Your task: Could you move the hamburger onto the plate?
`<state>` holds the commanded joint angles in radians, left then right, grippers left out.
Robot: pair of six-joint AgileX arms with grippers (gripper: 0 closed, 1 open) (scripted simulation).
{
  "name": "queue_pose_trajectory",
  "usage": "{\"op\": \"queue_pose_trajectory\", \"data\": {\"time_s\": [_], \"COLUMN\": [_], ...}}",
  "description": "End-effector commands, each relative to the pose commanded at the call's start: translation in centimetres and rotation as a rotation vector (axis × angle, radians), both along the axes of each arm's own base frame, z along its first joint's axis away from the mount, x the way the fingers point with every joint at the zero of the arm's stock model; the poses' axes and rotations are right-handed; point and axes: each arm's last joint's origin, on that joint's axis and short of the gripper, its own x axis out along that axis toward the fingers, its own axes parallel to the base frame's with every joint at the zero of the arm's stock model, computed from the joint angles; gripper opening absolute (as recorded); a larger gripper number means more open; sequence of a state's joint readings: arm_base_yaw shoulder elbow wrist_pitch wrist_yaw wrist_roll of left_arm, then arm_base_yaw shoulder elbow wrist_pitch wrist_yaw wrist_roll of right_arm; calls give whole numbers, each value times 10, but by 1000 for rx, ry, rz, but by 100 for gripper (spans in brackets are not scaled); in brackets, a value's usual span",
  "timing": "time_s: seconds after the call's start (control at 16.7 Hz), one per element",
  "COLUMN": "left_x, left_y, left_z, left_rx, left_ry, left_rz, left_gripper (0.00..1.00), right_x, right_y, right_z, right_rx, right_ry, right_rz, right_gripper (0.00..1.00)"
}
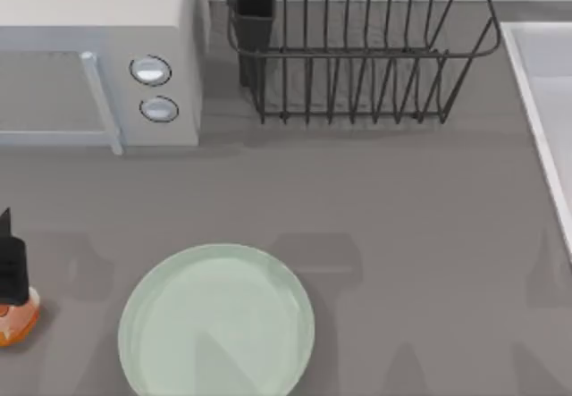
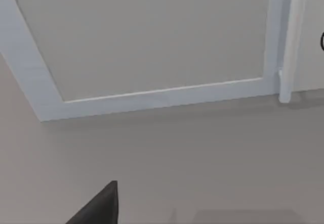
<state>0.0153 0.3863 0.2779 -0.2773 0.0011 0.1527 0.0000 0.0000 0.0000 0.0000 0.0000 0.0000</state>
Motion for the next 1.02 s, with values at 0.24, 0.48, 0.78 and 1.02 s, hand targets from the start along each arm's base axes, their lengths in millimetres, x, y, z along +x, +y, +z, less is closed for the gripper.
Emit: {"op": "queue_pose_trajectory", "data": {"time_s": [0.24,0.48,0.78,1.02], "left_x": [38,82,121,130], "left_y": [4,9,14,16], "left_z": [3,-12,-23,-24], "left_rx": [96,151,174,177], "left_ry": [445,863,1131,1175], "left_rz": [-51,-146,-249,-274], "left_gripper": [100,100,100,100], "right_x": [0,0,0,0], "right_y": [0,0,0,0], "right_z": [0,0,0,0], "right_rx": [0,0,0,0], "right_ry": [0,0,0,0], "right_rz": [0,0,0,0], "right_gripper": [100,100,100,100]}}
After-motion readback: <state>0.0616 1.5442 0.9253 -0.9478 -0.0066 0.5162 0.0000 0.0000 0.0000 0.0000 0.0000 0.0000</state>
